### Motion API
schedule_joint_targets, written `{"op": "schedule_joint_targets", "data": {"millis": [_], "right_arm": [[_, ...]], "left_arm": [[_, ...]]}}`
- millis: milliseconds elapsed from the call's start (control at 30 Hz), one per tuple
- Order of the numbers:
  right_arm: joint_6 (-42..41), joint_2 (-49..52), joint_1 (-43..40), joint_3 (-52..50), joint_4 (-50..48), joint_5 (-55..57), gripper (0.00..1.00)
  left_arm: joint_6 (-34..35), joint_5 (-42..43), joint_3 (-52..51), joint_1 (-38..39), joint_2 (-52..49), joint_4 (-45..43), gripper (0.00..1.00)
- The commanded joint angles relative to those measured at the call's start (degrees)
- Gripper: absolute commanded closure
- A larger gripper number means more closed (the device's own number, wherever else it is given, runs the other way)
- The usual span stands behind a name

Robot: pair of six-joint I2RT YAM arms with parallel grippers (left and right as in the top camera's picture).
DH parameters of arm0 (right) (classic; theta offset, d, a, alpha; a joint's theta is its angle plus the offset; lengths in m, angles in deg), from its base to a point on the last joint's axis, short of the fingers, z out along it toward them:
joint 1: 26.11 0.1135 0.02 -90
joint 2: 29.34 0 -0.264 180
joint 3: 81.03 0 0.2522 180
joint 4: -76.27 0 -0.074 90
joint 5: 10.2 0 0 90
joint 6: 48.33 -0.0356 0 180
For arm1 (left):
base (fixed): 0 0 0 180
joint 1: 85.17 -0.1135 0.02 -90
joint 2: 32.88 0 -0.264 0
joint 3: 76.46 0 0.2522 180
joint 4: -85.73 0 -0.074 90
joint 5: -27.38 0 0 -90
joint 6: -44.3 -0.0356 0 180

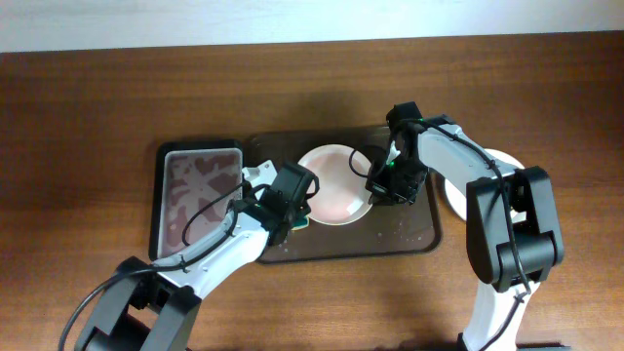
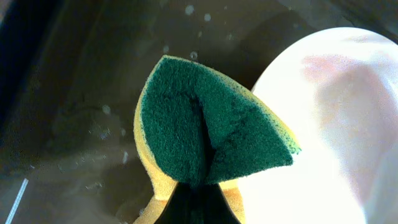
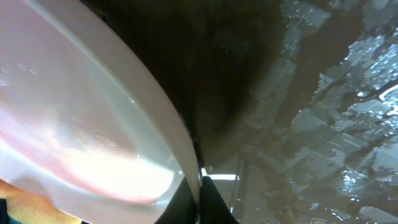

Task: Clean dirty plates on tray and stack at the side
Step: 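Carry the sponge left into the grey tub with the left gripper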

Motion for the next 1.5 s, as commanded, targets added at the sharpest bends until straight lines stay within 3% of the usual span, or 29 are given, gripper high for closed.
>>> {"op": "schedule_joint_targets", "data": {"millis": [0,167,267,533,700,800,933,1133,1467], "right_arm": [[0.44,0.61,0.26,-0.13,0.26,0.7,0.96],[0.9,0.61,0.26,-0.13,0.44,0.68,0.96],[0.9,0.61,0.26,-0.13,0.48,0.68,0.96],[0.9,0.61,0.26,-0.13,0.46,0.7,0.96],[1.07,0.61,0.28,-0.13,0.66,1.95,0.92],[2.64,0.61,0.26,-0.13,1.31,4.39,0.88],[7.23,0.63,0.28,-0.52,1.29,5.05,0.96],[14.6,0.63,0.33,-1.97,1.29,5.05,0.96],[18.51,-2.89,-1.79,-0.24,1.27,5.03,0.96]], "left_arm": [[4.37,2.99,-0.44,1.29,-0.87,-1.2,1.0],[3.78,-3.1,-0.39,0.5,-0.85,-2.43,1.0],[-1.51,-5.38,-0.35,-1.53,-0.85,-4.85,1.0],[-8.79,-5.11,1.64,-4.42,-0.46,-5.97,1.0],[-15.58,1.36,3.08,-4.42,2.86,-5.97,1.0],[-20.02,5.03,3.08,-4.42,5.29,-3.69,1.0],[-25.55,5.33,3.08,-4.44,8.85,4.66,1.0],[-25.55,5.33,3.08,-5.68,9.03,13.53,1.0],[-36.11,13.16,3.1,-16.26,10.93,15.52,1.0]]}}
